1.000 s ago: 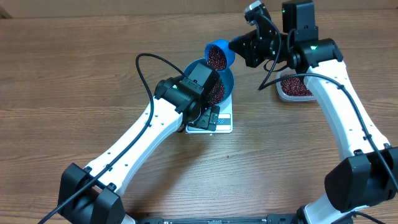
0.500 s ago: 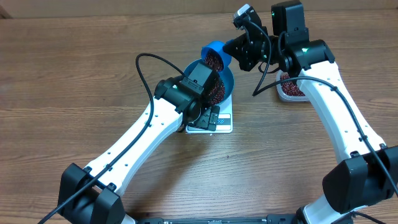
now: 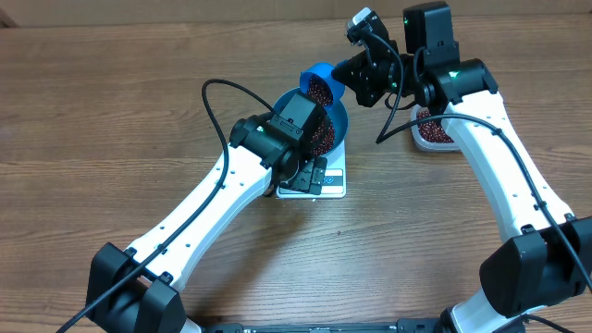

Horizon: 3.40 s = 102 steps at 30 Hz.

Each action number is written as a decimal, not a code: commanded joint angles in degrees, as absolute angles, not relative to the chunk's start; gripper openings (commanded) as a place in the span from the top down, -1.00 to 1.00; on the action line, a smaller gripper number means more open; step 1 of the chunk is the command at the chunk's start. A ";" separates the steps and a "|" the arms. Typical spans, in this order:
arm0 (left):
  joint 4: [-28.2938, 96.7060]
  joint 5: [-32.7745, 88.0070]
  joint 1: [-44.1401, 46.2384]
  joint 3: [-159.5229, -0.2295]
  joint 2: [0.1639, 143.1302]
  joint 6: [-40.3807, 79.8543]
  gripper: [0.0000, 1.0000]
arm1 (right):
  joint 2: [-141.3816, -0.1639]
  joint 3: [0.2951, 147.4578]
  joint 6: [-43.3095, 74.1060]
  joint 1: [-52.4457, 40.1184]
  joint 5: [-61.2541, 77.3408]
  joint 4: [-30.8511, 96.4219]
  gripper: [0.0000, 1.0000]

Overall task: Scoop item into bowl and weigh 150g on scale
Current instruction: 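Tilt the scoop to pour beans into the teal bowl gradually, then hold the blue scoop tipped over the teal bowl, trickling beans in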

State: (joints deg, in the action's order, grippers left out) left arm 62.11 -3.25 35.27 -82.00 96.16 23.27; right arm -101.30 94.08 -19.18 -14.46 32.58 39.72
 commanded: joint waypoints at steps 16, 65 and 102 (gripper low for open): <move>62.06 -3.03 35.64 -81.69 96.27 23.59 -0.99 | -99.22 96.12 -19.81 -15.79 33.04 40.36 0.93; 62.06 -3.03 35.64 -81.69 96.27 23.59 -0.99 | -99.22 96.07 -25.61 -15.86 32.62 43.20 0.93; 62.06 -3.03 35.64 -81.69 96.27 23.59 -0.99 | -99.22 96.07 -19.49 -16.43 30.96 39.31 0.93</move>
State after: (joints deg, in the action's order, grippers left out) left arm 62.11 -3.25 35.27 -82.00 96.16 23.27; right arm -101.30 94.11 -19.70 -16.19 31.07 39.90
